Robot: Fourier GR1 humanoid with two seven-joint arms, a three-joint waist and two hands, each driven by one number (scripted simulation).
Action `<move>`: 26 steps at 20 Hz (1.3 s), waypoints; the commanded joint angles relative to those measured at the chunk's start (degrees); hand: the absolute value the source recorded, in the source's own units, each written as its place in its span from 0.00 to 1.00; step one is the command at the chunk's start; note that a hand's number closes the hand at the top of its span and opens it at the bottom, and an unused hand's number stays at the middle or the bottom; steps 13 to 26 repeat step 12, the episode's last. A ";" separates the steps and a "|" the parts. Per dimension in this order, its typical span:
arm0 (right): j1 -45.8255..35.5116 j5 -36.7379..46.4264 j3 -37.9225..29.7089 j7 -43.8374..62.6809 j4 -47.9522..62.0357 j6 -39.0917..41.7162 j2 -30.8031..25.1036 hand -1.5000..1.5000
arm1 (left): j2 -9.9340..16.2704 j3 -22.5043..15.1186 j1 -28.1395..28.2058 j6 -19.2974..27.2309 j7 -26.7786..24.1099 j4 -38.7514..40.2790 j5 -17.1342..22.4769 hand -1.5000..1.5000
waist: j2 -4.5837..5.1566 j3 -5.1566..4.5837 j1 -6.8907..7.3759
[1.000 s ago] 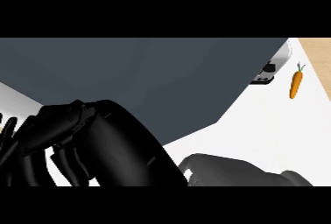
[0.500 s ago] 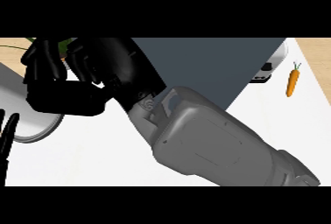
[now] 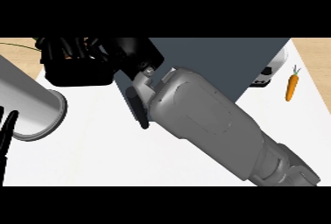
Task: Pick up the wine, place it into the cabinet and close the cabinet
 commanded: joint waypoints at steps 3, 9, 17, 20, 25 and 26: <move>1.32 1.63 -3.71 -4.75 9.26 1.04 -5.03 1.00 | -0.95 -0.81 -1.23 -0.24 0.54 1.00 -0.61 0.00 | 1.96 1.06 -1.42; -0.74 2.71 -3.93 -7.55 13.09 1.43 -6.43 1.00 | -0.58 -0.48 -1.34 0.74 1.70 -0.88 -0.58 0.00 | 1.97 1.04 -1.15; 0.06 3.17 -3.04 -8.33 13.19 1.03 -5.47 1.00 | -0.47 1.22 -2.62 1.65 2.53 -0.16 0.44 0.00 | 1.76 1.07 -2.11; 0.06 3.17 -3.04 -8.33 13.19 1.03 -5.47 1.00 | -0.47 1.22 -2.62 1.65 2.53 -0.16 0.44 0.00 | 1.76 1.07 -2.11; 0.06 3.17 -3.04 -8.33 13.19 1.03 -5.47 1.00 | -0.47 1.22 -2.62 1.65 2.53 -0.16 0.44 0.00 | 1.76 1.07 -2.11; 0.06 3.17 -3.04 -8.33 13.19 1.03 -5.47 1.00 | -0.47 1.22 -2.62 1.65 2.53 -0.16 0.44 0.00 | 1.76 1.07 -2.11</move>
